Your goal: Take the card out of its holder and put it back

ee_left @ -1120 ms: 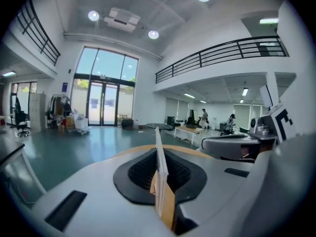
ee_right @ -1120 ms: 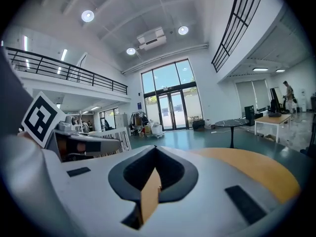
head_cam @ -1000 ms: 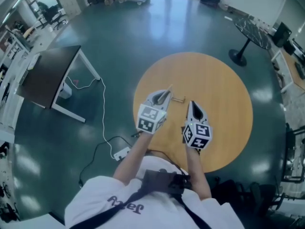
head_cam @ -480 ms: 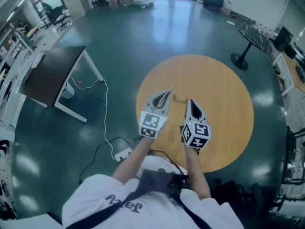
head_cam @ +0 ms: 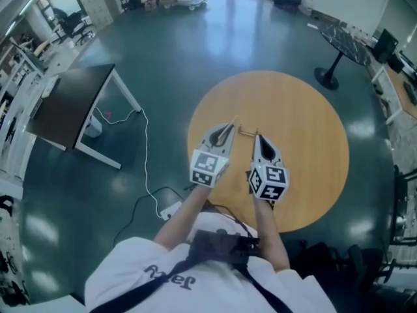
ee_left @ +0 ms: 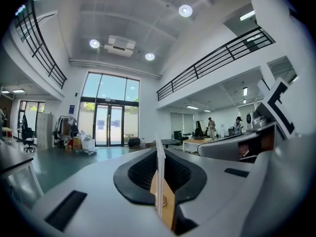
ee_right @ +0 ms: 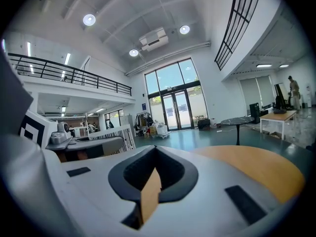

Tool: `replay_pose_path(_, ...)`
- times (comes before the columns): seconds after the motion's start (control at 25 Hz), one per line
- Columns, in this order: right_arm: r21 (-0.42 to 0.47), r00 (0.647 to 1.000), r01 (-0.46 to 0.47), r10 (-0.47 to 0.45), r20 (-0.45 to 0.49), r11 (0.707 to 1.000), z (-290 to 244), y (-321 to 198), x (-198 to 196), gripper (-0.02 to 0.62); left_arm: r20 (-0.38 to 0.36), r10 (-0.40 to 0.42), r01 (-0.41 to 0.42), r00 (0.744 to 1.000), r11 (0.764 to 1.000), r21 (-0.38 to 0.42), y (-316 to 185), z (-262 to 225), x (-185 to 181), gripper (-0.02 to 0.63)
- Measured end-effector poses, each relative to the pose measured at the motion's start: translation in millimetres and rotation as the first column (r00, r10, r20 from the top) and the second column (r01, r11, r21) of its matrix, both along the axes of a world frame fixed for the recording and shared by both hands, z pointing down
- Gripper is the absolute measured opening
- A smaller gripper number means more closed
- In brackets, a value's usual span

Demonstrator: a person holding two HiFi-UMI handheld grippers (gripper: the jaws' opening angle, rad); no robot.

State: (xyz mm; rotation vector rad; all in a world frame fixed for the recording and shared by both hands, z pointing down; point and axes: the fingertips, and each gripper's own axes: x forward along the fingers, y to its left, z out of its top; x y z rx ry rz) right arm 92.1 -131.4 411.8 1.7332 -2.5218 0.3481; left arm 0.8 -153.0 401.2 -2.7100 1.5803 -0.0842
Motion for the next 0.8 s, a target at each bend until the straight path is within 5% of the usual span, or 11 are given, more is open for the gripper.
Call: replay_pose_path(0.8,-0.063,0.996,-0.079,0.081,0.034,0.995,27,-13,14,0.018,-0.005,-0.011,0.012,1.000,0.999,0.052,-15,3,-15,0.028)
